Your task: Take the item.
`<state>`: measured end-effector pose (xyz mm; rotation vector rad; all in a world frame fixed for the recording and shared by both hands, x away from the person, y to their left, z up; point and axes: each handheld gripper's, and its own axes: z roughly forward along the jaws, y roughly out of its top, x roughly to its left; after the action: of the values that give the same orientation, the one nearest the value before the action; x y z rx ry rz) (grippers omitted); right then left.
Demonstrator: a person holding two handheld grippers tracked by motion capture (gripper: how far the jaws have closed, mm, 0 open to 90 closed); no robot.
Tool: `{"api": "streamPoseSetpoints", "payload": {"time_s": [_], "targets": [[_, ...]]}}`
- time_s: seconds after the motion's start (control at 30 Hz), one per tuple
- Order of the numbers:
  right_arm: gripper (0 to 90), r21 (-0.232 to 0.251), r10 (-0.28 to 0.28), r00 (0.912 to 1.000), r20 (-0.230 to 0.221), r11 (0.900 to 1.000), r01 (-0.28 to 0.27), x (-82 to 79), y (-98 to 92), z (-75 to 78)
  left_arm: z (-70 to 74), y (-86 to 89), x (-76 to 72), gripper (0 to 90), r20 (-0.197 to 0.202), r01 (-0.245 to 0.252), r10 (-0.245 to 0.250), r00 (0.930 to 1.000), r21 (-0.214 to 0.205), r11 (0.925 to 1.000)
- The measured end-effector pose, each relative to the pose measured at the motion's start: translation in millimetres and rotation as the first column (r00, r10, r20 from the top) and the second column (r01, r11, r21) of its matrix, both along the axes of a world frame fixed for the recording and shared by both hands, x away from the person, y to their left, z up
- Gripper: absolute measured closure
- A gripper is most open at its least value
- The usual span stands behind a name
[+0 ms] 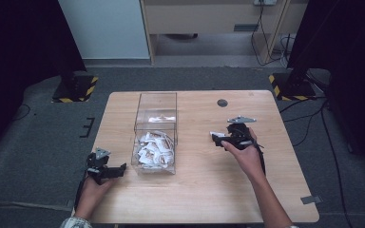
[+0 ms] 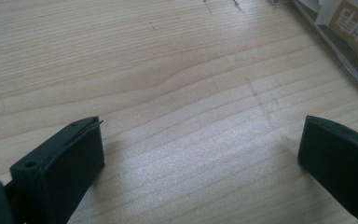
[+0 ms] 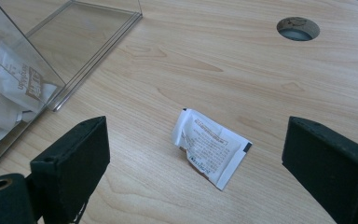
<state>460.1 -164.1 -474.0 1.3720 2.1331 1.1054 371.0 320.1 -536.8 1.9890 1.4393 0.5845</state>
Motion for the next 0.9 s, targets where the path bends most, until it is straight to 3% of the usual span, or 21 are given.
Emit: {"api": "streamPoseSetpoints", "payload": {"time_s": [0.57, 0.9], "targets": [[6.7, -0.017, 0.015, 0.9999, -0.002, 0.9997, -0.015, -21.9, -10.3, -1.3, 0.0, 0.0, 0.0, 0.0, 0.0, 0.0, 0.0, 1.0, 0.0, 1.0], [6.8, -0.022, 0.008, 1.0, -0.005, 0.9997, -0.008, -37.5, -12.9, -10.6, -0.1, -0.3, 0.2, 0.0, 0.001, 0.0, 0.0, 1.0, -0.001, 1.0]]}}
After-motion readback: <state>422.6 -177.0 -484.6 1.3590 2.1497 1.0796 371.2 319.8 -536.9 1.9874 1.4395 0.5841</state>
